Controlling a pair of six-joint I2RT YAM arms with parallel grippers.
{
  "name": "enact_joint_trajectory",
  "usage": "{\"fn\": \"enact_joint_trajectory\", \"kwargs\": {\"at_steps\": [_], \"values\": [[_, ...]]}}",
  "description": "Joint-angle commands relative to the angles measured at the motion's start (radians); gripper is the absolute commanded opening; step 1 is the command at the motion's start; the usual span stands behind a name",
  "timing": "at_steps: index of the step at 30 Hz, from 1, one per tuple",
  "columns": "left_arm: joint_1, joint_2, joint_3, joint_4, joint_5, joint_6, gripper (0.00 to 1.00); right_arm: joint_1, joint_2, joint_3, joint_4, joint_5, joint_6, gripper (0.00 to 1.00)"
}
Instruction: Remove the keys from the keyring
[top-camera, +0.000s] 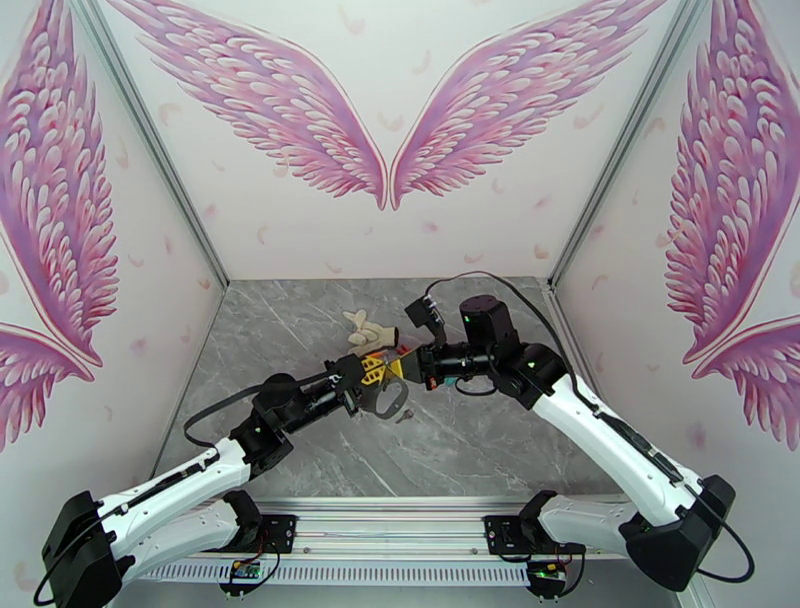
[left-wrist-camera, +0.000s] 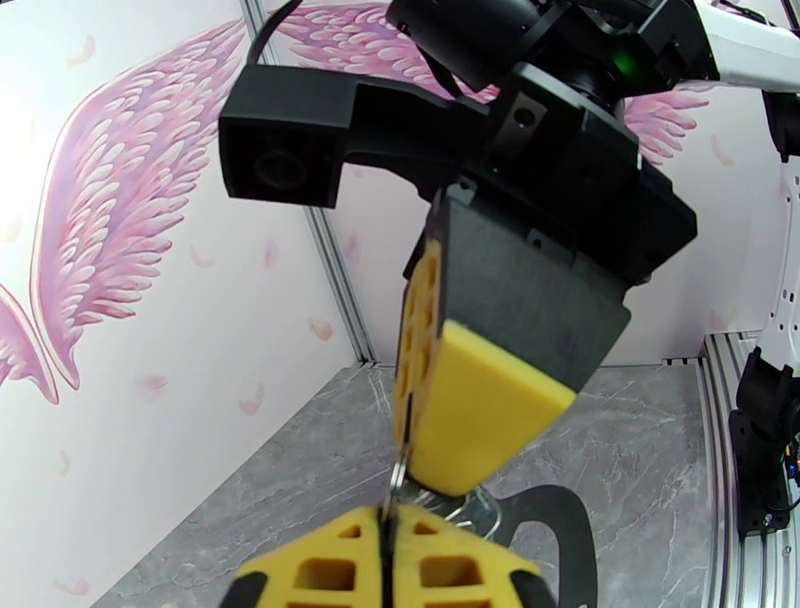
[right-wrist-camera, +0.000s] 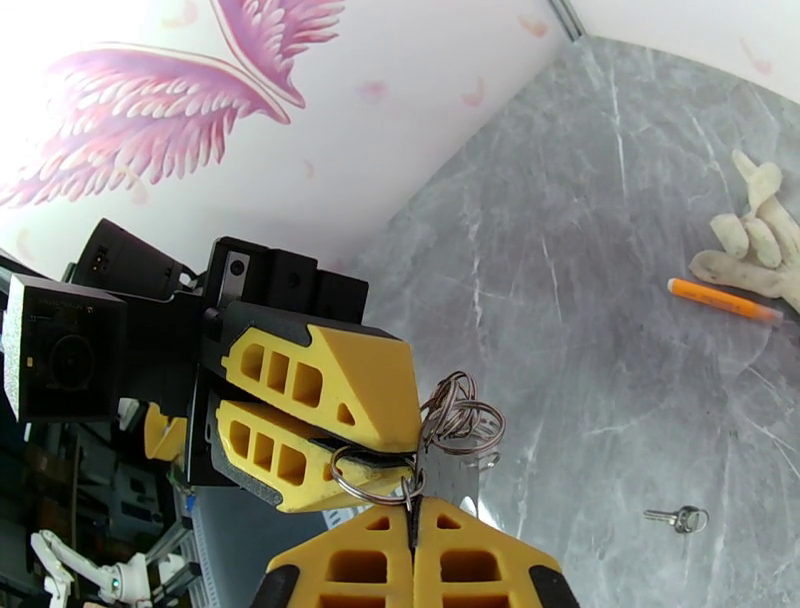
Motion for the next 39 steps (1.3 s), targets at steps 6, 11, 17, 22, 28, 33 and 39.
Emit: {"fn": "enact_joint_trajectory", "kwargs": {"at_steps": [6,11,17,22,28,33,39], "values": [[-0.004,-0.039,0.095,-0.268,0.038,-0.062,0.21,0.004,-0.008,0.079,-0.096,0.059,-0.087,0.00],[-0.016,-0.024,0.162,-0.393,0.024,-0.073,0.26,0.008,0.009,0.096,-0.119,0.076,-0.112,0.00],[-0.032,-0.006,0.210,-0.411,-0.007,-0.052,0.29,0.016,0.037,0.128,-0.169,0.100,-0.147,0.00],[-0.042,0.028,0.271,-0.474,0.001,-0.012,0.27,0.020,0.047,0.143,-0.193,0.117,-0.161,0.00],[-0.047,0.098,0.342,-0.552,-0.002,0.046,0.21,0.024,0.058,0.174,-0.231,0.140,-0.186,0.00],[-0.050,0.116,0.357,-0.578,0.001,0.082,0.10,0.025,0.068,0.187,-0.265,0.150,-0.210,0.00],[-0.050,0.081,0.291,-0.475,-0.011,0.121,0.02,0.024,0.060,0.182,-0.252,0.129,-0.221,0.09]]}}
